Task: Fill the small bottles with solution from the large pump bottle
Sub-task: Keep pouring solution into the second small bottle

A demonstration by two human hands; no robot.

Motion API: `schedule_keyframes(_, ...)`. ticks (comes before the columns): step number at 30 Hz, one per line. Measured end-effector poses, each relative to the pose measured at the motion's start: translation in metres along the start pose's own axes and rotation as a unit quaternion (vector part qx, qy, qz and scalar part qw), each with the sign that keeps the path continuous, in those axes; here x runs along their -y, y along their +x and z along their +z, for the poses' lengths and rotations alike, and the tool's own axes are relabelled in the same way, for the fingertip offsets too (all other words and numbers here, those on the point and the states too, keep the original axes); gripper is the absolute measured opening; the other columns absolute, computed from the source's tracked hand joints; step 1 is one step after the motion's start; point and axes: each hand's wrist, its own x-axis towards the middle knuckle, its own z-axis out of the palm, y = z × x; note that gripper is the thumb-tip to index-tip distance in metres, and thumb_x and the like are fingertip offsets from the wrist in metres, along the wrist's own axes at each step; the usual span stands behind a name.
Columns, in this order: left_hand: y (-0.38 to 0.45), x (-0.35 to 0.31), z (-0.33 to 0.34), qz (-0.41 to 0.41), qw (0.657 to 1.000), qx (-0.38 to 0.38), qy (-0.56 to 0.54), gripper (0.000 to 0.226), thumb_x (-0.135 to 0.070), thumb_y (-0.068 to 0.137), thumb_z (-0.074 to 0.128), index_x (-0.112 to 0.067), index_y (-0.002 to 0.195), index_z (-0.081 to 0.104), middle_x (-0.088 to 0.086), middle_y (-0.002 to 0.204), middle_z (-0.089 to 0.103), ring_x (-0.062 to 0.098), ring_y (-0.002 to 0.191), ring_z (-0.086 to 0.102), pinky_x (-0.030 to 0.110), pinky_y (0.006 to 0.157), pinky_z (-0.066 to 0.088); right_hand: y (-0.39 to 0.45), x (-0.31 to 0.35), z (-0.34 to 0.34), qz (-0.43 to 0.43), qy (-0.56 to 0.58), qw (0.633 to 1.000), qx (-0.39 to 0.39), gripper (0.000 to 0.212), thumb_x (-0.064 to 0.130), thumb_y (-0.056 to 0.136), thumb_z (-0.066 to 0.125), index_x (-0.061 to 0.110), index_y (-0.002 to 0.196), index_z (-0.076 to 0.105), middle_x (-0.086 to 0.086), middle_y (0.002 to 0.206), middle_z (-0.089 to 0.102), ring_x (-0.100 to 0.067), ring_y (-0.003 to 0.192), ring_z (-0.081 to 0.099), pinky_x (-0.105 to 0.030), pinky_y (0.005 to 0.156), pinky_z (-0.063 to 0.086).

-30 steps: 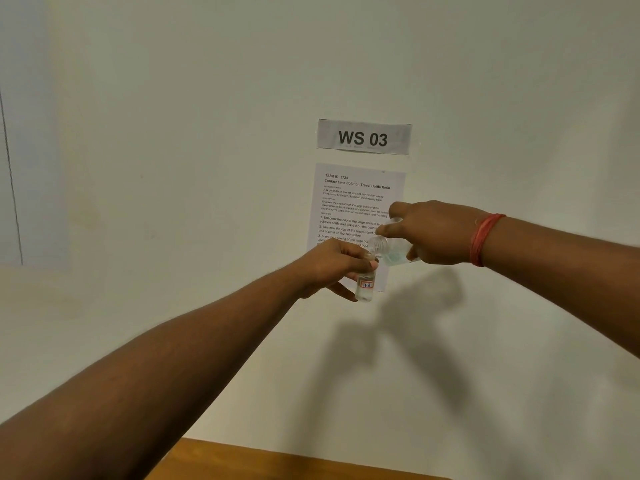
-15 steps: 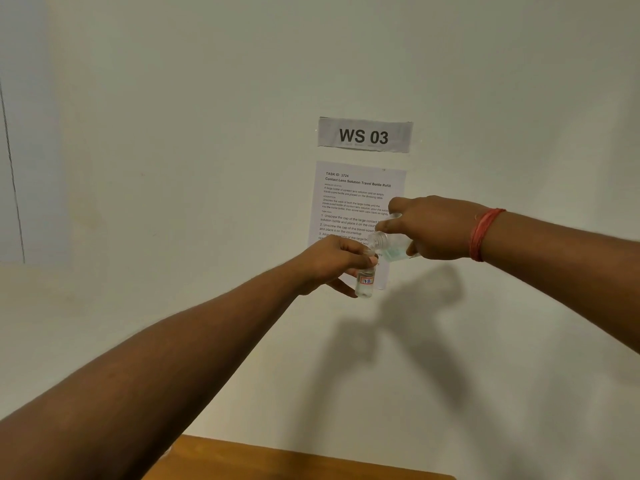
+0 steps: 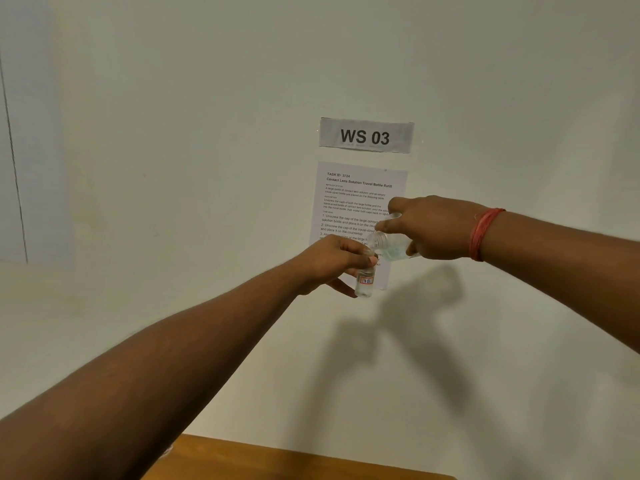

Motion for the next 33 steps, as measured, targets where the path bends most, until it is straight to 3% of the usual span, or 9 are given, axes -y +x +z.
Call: schedule_keyframes(33, -0.0030, 0.0034, 0.0044, -0.009, 1.000, 0.004, -0.005, 0.022, -0.014, 0.094, 0.070, -0.006, 0.114, 0.074, 0.008, 0.109, 0.076, 0.023, 0.101, 0.073, 0.051, 0.079, 0.064, 0.0004, 0.0017, 0.0048, -0.007, -0.001, 1.000, 0.006, 0.069, 0.026, 0.088, 0.069, 0.029, 0.149, 0.037, -0.005, 0.135, 0.045, -0.029, 0.105, 0.060, -0.037, 0.089, 0.053)
